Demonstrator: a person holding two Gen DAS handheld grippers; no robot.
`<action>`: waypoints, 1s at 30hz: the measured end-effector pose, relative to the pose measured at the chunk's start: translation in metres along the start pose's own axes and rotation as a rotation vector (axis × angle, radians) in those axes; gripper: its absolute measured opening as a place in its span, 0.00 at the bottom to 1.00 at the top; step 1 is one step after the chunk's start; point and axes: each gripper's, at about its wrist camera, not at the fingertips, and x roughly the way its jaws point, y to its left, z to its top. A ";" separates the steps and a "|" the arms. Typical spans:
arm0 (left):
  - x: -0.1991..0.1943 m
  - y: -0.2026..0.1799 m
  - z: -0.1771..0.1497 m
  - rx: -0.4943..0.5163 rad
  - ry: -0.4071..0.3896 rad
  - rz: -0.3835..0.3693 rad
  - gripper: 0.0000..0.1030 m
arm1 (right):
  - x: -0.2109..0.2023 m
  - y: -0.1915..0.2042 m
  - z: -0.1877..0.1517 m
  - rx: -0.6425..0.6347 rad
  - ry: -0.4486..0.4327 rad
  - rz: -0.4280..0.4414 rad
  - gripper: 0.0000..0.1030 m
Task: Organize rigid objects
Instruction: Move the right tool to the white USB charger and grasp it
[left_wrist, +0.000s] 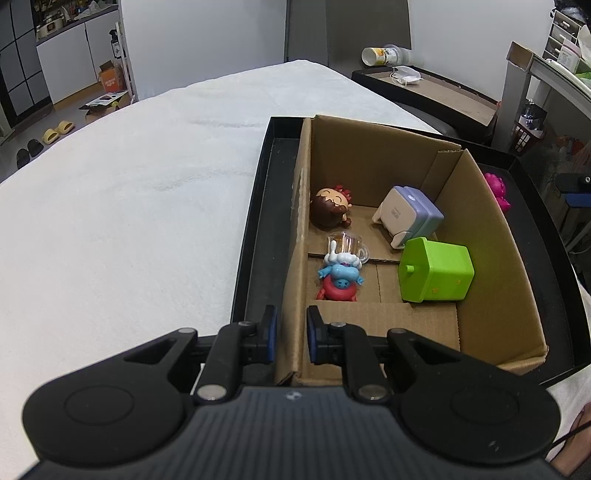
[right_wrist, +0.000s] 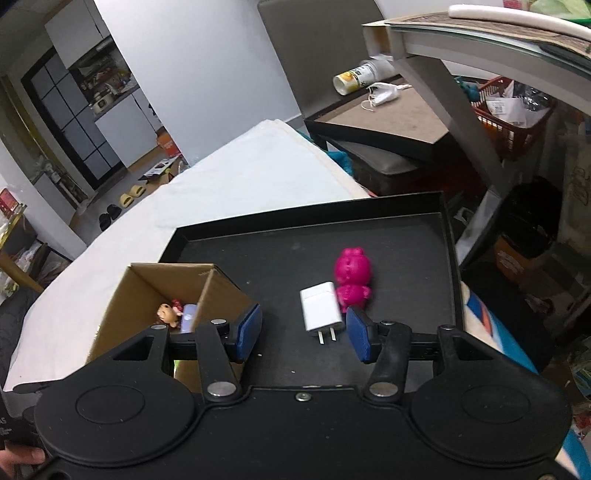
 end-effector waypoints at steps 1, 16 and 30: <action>0.000 0.001 0.000 -0.001 0.000 -0.002 0.15 | 0.000 -0.001 0.000 -0.005 0.002 -0.003 0.50; -0.002 0.008 -0.001 -0.022 -0.010 -0.032 0.15 | 0.028 0.014 -0.014 -0.238 0.095 -0.038 0.49; 0.006 0.018 0.000 -0.051 0.008 -0.069 0.15 | 0.086 0.028 -0.030 -0.319 0.187 -0.111 0.34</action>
